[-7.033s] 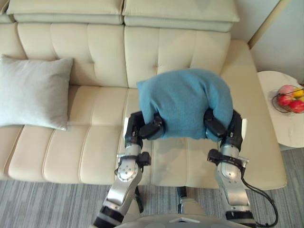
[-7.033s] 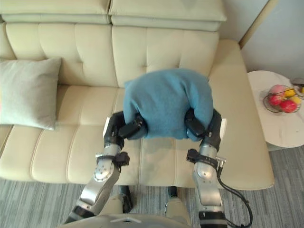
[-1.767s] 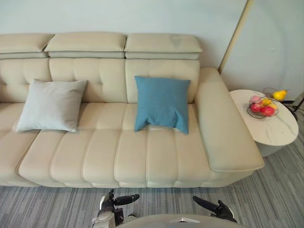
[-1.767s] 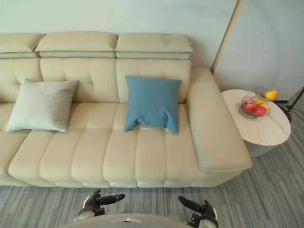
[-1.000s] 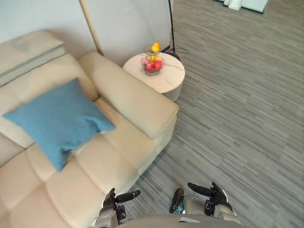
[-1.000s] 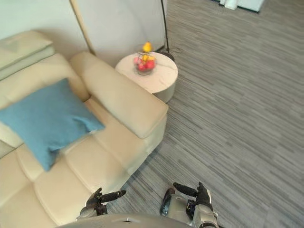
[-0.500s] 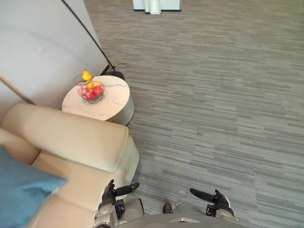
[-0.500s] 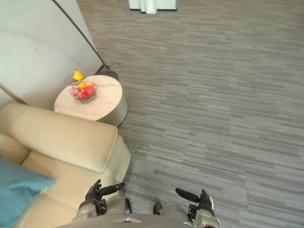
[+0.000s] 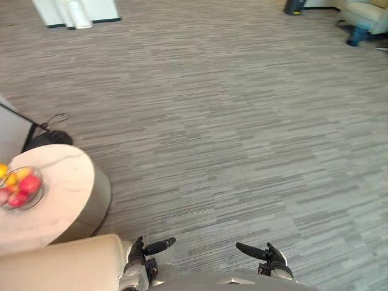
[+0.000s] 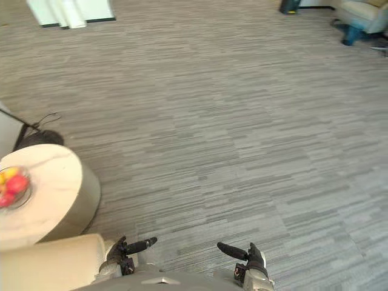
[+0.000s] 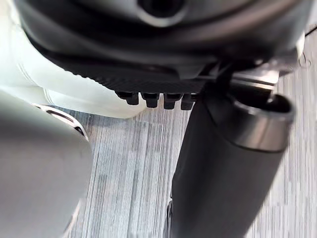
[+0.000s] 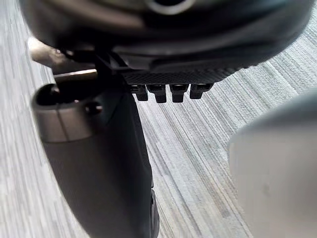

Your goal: Pick up cushions and gather them together orderly.

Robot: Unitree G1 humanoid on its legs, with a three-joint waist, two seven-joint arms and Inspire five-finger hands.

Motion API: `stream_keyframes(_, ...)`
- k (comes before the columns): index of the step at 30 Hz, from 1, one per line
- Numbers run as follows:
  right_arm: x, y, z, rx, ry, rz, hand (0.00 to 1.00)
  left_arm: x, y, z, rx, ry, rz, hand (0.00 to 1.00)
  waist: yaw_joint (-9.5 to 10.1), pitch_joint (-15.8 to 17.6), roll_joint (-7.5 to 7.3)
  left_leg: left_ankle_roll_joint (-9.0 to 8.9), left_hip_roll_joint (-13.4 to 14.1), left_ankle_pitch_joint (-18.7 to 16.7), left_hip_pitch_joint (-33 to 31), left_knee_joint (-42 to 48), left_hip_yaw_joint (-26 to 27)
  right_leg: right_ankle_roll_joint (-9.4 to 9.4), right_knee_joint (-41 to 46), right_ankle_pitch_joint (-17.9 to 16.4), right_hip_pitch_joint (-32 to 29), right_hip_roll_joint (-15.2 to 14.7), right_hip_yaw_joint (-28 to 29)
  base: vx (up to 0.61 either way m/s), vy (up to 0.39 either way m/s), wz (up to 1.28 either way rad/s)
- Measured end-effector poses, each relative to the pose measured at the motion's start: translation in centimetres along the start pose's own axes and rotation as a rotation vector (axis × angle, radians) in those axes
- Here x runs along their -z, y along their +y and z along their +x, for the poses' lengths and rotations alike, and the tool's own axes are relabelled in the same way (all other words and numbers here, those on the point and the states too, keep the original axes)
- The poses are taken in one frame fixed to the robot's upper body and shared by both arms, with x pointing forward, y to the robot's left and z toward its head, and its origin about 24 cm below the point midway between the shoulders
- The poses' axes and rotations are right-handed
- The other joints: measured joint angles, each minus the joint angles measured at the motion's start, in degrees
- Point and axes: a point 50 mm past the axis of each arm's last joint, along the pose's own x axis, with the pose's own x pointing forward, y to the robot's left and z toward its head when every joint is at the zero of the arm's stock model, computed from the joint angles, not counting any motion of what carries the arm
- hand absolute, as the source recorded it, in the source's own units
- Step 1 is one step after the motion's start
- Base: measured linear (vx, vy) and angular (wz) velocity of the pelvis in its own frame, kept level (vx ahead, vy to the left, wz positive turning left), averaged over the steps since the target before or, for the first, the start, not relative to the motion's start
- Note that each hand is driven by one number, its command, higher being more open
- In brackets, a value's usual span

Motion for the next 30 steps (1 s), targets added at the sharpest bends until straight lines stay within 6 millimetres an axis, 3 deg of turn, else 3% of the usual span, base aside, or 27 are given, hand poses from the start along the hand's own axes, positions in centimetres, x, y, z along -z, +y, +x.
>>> stream_keyframes(1,-0.2,0.0,0.1,-0.004,-0.003,-0.002,1.0,0.0,-0.2,0.0,0.011,0.003,0.024,1.0,-0.29,-0.27,0.3,-0.72,0.08,-0.04,0.6,-0.91,-0.03,-0.78,-0.52,-0.59,0.74,-0.08,-3.22,0.17,-0.182,-0.33)
stream_keyframes(4,0.3,-1.9,0.3,0.046,0.027,-0.026,1.0,0.7,-1.7,-0.2,0.064,0.029,0.047,1.0,-1.57,-0.72,2.9,-4.86,1.5,3.73,4.31,-3.68,0.13,-1.9,-2.93,-0.41,4.5,2.14,-3.83,0.23,-0.243,-0.02)
stream_keyframes(5,0.3,-1.9,0.3,0.047,0.028,-0.026,1.0,0.8,-1.7,-0.2,0.064,0.029,0.047,1.0,-1.57,-0.73,2.93,-4.9,1.52,3.78,4.38,-3.65,0.14,-1.9,-2.93,-0.41,4.59,2.17,-3.79,0.2,-0.25,-0.3)
stream_keyframes(6,1.0,-2.6,0.2,0.064,0.048,-0.017,1.0,1.0,-1.5,-0.3,0.062,0.033,0.045,1.0,-1.49,-0.77,2.98,-6.4,2.88,5.03,4.93,1.43,0.34,-2.34,-4.25,-0.31,7.12,3.23,-1.99,0.17,-0.253,-0.56)
stream_keyframes(8,1.1,-2.4,0.2,0.06,0.049,-0.009,1.0,1.0,-1.4,-0.3,0.054,0.028,0.031,1.0,-1.45,-0.6,3.16,-6.4,5.59,5.05,2.23,11.55,0.41,-3.06,-6.8,0.11,9.72,4.92,-0.28,0.11,-0.167,-0.67)
stream_keyframes(9,0.8,-2.2,0.2,0.055,0.036,-0.014,1.0,1.1,-0.8,-0.4,0.036,0.026,0.009,1.0,-1.11,-0.31,3.46,-4.96,8.21,4.06,-1.66,21.88,-0.34,-3.74,-8.22,0.33,11.14,6.45,1.65,0.09,-0.062,-1.09)
stream_keyframes(10,0.3,-2.0,0.2,0.053,0.016,-0.02,1.0,1.4,-0.3,-0.5,0.017,0.03,-0.03,1.0,-0.22,0.23,4.06,-1.69,9.2,-1.42,-6.25,33.19,-2.89,-5.41,-8.55,-0.62,12.18,8.2,5.47,0.16,-0.006,-1.72)
stream_keyframes(11,0.1,-1.7,0.3,0.051,0.014,-0.019,1.0,0.9,-0.3,-0.5,0.015,0.009,-0.053,1.0,0.86,0.95,3.88,-0.87,6.96,-6.58,-10.58,38.12,-6.81,-6.32,-8.56,-1.18,13.33,9.32,9.5,0.18,0.026,-1.54)
stream_keyframes(14,0.1,-0.9,0.2,0.037,0.014,-0.011,1.0,0.0,-0.4,-0.4,0.018,-0.028,-0.072,1.0,1.45,2.15,2.55,-1.52,3.05,-9.05,-13.72,34.27,-8.89,-6.27,-9.01,-1.27,14.93,8.92,13.7,0.14,0.078,-1.01)
stream_keyframes(16,-0.2,-0.5,0.2,0.026,0.002,-0.006,1.0,-0.1,-0.6,-0.4,0.022,-0.036,-0.074,1.0,1.51,2.19,2.4,-2.06,-0.17,-8.59,-14.86,21.96,-12.34,-5.16,-9.6,-3.2,15.24,8.46,17.99,0.18,0.188,-1.43)
stream_keyframes(17,-0.6,-0.7,0.2,0.031,-0.016,-0.006,1.0,0.2,-1.1,-0.5,0.031,-0.021,-0.097,1.0,1.64,2.11,4.56,-5.15,-1.3,-3.52,-13.18,14.08,-15.97,-3.94,-7.82,-4.93,14.45,9.22,22.38,0.22,0.219,-1.28)
stream_keyframes(18,-0.5,-0.8,0.2,0.033,-0.016,-0.006,1.0,0.2,-1.0,-0.5,0.026,-0.019,-0.095,1.0,1.79,2.19,4.59,-5.37,-1.41,-4.14,-12.57,13.67,-15.11,-3.43,-7.42,-5.17,14.21,9.14,23.44,0.34,0.238,-1.49)
stream_keyframes(19,-0.2,-0.2,0.0,0.011,-0.012,-0.022,1.0,0.2,-0.5,-0.5,0.013,-0.023,-0.083,1.0,1.64,0.96,2.99,-5.68,-1.92,-4.68,-10.84,10.84,-11.15,-3.14,-4.68,-5.09,11.99,8.88,26.77,0.27,0.099,-1.18)
stream_keyframes(21,-0.1,0.3,-0.1,-0.001,-0.004,-0.013,1.0,0.4,-0.3,-0.5,0.006,-0.021,-0.087,1.0,1.95,0.58,2.41,-5.43,-2.03,-4.94,-9.19,9.74,-8.2,-3.66,-3.19,-5.3,10.89,8.97,28.25,0.29,0.084,-1.01)
stream_keyframes(22,0.1,0.6,-0.1,-0.01,0.003,-0.005,1.0,1.1,0.0,-0.7,-0.009,0.001,-0.109,1.0,1.91,-0.11,2.35,-4.48,-1.86,-4.73,-7.68,10.95,-6.33,-4.5,-4.39,-4.73,11.71,8.71,32.09,0.26,0.065,-0.76)
stream_keyframes(23,0.2,0.7,-0.1,-0.016,0.006,-0.002,1.0,1.1,0.2,-0.7,-0.012,0.001,-0.107,1.0,1.87,-0.16,2.19,-4.35,-1.97,-4.54,-8.1,12.97,-6.36,-4.58,-5.07,-4.6,12.31,8.25,33.5,0.19,0.06,-1.14)
stream_keyframes(24,0.2,1.0,-0.2,-0.024,0.011,0.006,1.0,1.0,0.2,-0.7,-0.013,-0.005,-0.115,1.0,2.29,-0.26,1.72,-2.64,-2.55,-4.9,-11.92,20.62,-6.56,-4.52,-5.22,-4.51,12.83,6.91,35.92,0.1,0.05,-0.7)
stream_keyframes(25,0.4,0.9,-0.2,-0.023,0.018,0.008,1.0,1.1,0.1,-0.7,-0.008,-0.003,-0.113,1.0,2.3,-0.86,1.4,-2.5,-3.35,-5.42,-12.56,19.79,-7.4,-4.37,-5.01,-4.6,12.34,6.49,36.46,0.12,0.064,-0.75)
stream_keyframes(26,0.6,0.6,-0.2,-0.017,0.025,0.007,1.0,1.4,-0.1,-0.8,-0.004,0.006,-0.114,1.0,2.38,-1.74,2.2,-2.13,-4.58,-5.96,-12.23,15.34,-8.6,-4.03,-4.02,-4.78,11.44,6.28,36.88,0.18,0.074,-0.99)
stream_keyframes(27,0.7,-0.1,-0.1,-0.002,0.027,-0.002,1.0,1.6,-0.4,-1.0,0.001,0.006,-0.119,1.0,2.71,-2.21,2.49,-1.74,-5.6,-5.49,-9.46,9.61,-6.59,1.13,4.55,-7.67,7.85,6.21,36.95,0.3,0.048,-1.05)
stream_keyframes(28,0.6,0.0,-0.1,-0.009,0.023,-0.002,1.0,1.4,-0.2,-0.9,-0.001,0.001,-0.113,1.0,2.88,-1.9,1.95,-1.54,-6.02,-5.45,-7.98,8.81,-5.34,3.02,10.06,-7.81,5.73,6.21,36.65,0.3,0.023,-1.29)
stream_keyframes(29,0.2,0.3,-0.1,-0.018,0.01,0.002,1.0,1.2,0.0,-0.8,-0.003,-0.006,-0.103,1.0,2.67,-0.94,1.01,-0.68,-6.02,-6.05,-3.11,6.77,-3.42,10.07,25.84,-2.65,-0.65,6.34,32.47,0.35,-0.028,-0.75)
stream_keyframes(30,0.0,0.3,-0.1,-0.02,0.005,0.003,1.0,1.2,0.0,-0.8,-0.003,-0.007,-0.1,1.0,2.65,-0.64,0.93,-0.57,-5.91,-6.26,-1.8,6.18,-3.33,10.49,28.86,-0.47,-1.98,6.41,31.23,0.35,-0.043,-0.66)
